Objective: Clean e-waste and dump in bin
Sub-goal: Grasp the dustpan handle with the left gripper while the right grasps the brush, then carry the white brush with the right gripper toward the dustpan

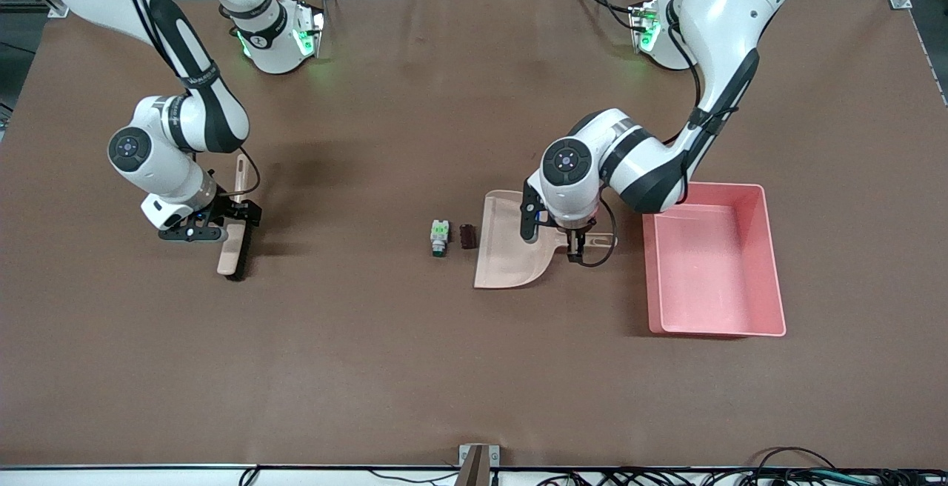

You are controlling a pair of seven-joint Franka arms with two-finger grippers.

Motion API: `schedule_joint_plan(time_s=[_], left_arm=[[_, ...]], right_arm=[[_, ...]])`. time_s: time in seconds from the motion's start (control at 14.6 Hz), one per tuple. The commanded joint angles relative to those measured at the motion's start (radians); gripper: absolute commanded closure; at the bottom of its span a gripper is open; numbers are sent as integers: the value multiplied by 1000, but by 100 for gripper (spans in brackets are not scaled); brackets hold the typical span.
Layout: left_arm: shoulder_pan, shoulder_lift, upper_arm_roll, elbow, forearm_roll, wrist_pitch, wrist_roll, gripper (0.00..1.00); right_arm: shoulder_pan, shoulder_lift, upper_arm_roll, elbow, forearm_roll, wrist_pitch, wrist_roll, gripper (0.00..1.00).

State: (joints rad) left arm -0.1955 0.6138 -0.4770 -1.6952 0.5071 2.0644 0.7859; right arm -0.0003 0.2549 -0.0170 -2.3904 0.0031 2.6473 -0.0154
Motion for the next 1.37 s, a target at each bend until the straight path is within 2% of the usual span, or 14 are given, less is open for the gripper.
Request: schedule_joint_plan(time_s=[0.0,0.27,0.34,0.48,0.62,0.75,1.03,1.09,1.23,1.3], left_arm=[[-5,29,-3,25,21,-3,3,17],[-24,37,-2,25,36,-4,-57,17],[-24,37,-2,23,65,-4,-77,17],[-24,47,-2,20,93,-4,-100,19],[-25,50,-2,19,97,-3,-100,21],[-25,66,-3,22,111,8,-102,21],[-24,86,-3,22,113,59,-103,27],[-25,87,-3,23,111,62,-105,33],[-25,87,-3,20,113,63,-122,53],[-25,87,-3,19,113,63,-122,57]], right_arm=[[0,-14,2,-6,3,-4,-12,51],[2,-16,2,1,2,-13,-24,93],[5,-17,2,2,1,-23,-20,99],[29,-31,5,37,1,-81,-12,99],[75,-57,5,83,8,-203,32,99],[144,-57,14,88,12,-204,135,100],[316,-36,14,100,161,-132,253,100],[351,-23,14,108,184,-129,258,100],[419,10,12,132,216,-124,297,100],[442,21,14,140,221,-118,330,100]])
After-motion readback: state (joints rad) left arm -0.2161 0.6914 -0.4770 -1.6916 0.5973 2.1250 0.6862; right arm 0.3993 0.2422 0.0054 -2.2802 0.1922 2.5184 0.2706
